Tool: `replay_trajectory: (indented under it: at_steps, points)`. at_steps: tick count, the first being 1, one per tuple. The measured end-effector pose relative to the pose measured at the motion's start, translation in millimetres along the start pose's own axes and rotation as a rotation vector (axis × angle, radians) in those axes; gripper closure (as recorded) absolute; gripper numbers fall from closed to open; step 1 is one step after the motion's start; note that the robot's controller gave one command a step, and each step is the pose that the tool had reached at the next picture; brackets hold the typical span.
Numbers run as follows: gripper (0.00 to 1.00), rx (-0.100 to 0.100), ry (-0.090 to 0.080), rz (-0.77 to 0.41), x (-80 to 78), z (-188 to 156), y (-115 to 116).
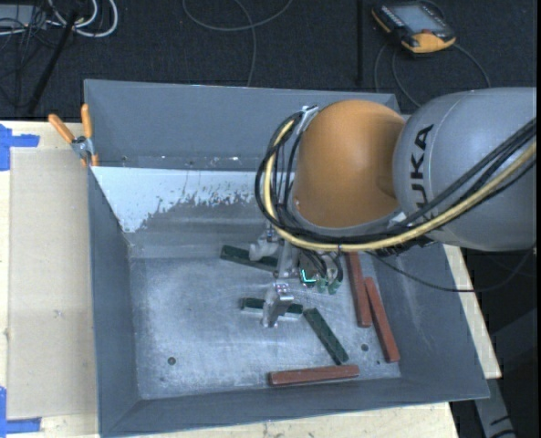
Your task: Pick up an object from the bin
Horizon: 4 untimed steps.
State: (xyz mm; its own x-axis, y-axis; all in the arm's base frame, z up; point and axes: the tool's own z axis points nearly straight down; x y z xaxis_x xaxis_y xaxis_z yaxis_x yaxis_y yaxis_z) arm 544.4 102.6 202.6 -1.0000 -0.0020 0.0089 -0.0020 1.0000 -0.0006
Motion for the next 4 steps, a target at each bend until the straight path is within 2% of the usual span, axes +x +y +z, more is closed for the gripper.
replay_trajectory:
  at_steps: [1,2,3,4]
  points:
    - [0.0,-0.001,-0.007,0.002,-1.6,-3.9,-0.4]
    - [0.0,-0.003,-0.013,0.061,0.7,30.1,-13.3]
    - [1.0,-0.003,-0.017,-0.106,-10.3,126.9,-41.2]
    - [1.0,-0.003,-0.017,-0.106,-10.3,126.9,-41.2]
